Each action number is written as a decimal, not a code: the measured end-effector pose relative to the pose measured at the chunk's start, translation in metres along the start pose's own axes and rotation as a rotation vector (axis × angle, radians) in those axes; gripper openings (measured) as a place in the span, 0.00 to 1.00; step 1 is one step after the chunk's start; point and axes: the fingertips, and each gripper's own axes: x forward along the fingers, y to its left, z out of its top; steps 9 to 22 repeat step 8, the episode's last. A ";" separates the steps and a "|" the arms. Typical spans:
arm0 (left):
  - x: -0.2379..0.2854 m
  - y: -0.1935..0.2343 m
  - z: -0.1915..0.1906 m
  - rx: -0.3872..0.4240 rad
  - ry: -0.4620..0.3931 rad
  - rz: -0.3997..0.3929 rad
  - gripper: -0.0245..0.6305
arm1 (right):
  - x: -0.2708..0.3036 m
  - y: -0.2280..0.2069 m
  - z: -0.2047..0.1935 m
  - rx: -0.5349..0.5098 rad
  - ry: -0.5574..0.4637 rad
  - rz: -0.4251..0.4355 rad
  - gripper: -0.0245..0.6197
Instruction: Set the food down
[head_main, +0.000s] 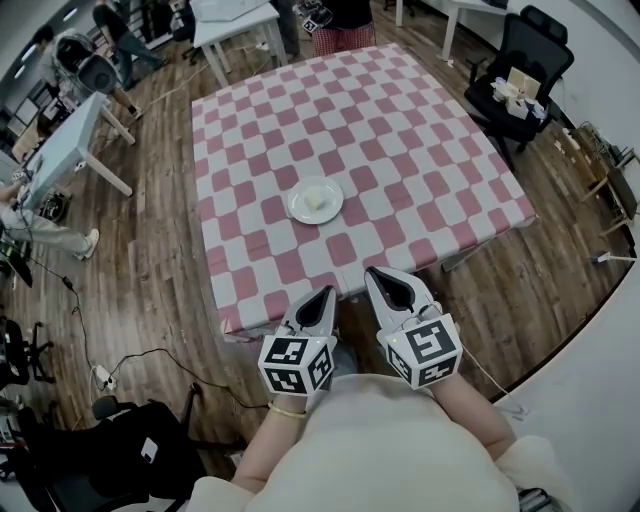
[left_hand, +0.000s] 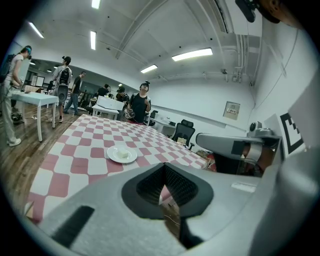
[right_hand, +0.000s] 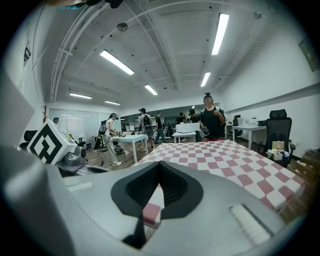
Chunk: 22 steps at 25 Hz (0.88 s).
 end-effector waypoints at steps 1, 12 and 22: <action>0.000 0.000 0.000 0.000 -0.001 0.000 0.04 | 0.000 0.000 0.000 -0.001 -0.001 0.000 0.05; -0.002 -0.003 0.001 0.004 -0.001 -0.004 0.04 | -0.003 0.002 0.003 -0.006 -0.007 0.001 0.05; -0.002 -0.003 0.001 0.004 -0.001 -0.004 0.04 | -0.003 0.002 0.003 -0.006 -0.007 0.001 0.05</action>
